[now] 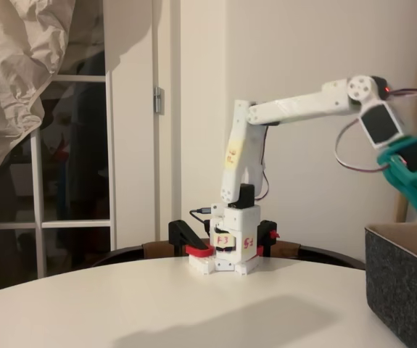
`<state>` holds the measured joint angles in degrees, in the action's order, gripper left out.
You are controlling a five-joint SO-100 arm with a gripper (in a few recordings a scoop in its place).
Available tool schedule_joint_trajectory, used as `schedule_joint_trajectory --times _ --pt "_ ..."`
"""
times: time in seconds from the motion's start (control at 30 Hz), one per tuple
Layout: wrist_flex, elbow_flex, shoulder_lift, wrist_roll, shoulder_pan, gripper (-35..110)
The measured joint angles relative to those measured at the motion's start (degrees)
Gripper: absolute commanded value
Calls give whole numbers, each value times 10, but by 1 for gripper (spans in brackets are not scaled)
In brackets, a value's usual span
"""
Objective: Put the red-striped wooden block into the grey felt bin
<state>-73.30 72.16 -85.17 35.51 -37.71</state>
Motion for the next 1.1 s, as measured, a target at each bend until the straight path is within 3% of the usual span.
schedule_joint_trajectory --times 0.27,0.6,0.93,1.1 --pt "-69 8 -66 47 34 20" --pt "-96 138 -261 134 113 20" --pt "-143 169 -396 417 476 22" --pt "-143 170 -407 492 672 23"
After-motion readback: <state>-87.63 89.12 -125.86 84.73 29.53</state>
